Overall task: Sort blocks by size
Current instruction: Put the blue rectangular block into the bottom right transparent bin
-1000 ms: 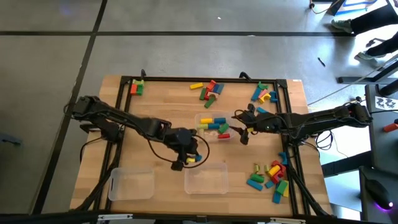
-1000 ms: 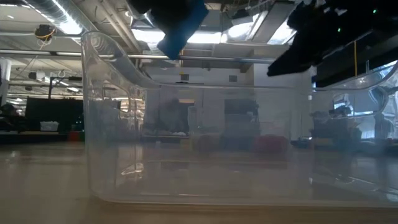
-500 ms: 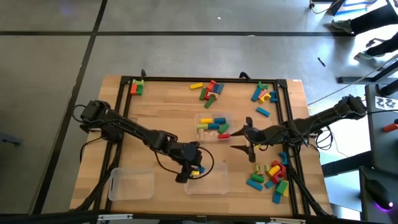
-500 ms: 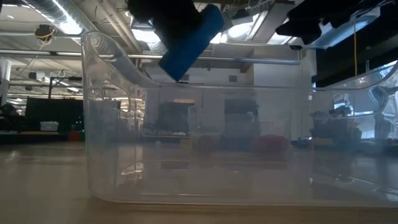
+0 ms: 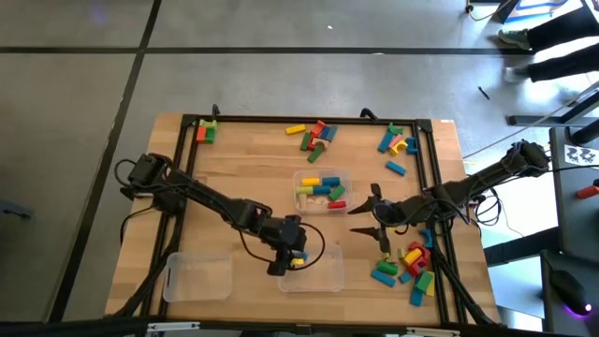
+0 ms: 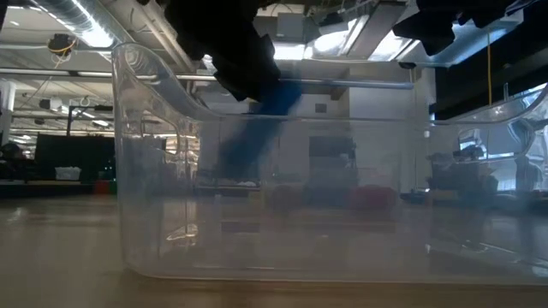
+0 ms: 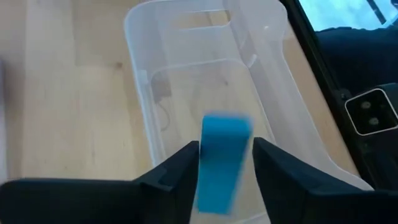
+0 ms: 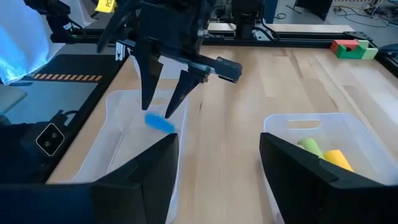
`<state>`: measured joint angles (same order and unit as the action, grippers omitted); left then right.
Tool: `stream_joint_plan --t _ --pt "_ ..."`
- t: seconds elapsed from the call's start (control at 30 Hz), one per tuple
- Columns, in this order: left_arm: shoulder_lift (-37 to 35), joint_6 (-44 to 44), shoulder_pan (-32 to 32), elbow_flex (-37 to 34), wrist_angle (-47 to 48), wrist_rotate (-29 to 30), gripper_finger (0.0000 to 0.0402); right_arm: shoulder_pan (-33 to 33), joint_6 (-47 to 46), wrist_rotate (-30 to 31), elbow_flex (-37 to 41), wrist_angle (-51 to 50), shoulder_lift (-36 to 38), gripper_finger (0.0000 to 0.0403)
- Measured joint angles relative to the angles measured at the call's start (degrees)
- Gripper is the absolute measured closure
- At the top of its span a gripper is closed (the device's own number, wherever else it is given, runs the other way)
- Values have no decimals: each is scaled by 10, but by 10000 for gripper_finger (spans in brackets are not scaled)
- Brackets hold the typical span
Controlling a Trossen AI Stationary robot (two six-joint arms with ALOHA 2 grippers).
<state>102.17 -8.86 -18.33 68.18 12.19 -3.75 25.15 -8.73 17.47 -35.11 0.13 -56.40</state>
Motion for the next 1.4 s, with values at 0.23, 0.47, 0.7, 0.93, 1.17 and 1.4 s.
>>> stream_joint_plan --t 0.23,0.47,0.7,0.93,1.17,1.4 --pt "1 1 4 0 -6 -1 208 0 0 -1 0 0 0 175" --pt "1 4 -3 0 -42 12 214 0 -1 -26 0 -4 0 175" --pt "0 59 -28 -5 -84 16 227 12 -55 -45 -50 -103 -1 175" --pt "0 81 -44 -37 -136 17 241 64 -112 -40 -102 -156 -4 175" --pt "-7 80 -46 -73 -159 17 256 111 -193 -20 -153 -218 -23 175" --pt "-98 76 -47 -133 -154 28 267 140 -282 -32 -175 -245 -56 175"
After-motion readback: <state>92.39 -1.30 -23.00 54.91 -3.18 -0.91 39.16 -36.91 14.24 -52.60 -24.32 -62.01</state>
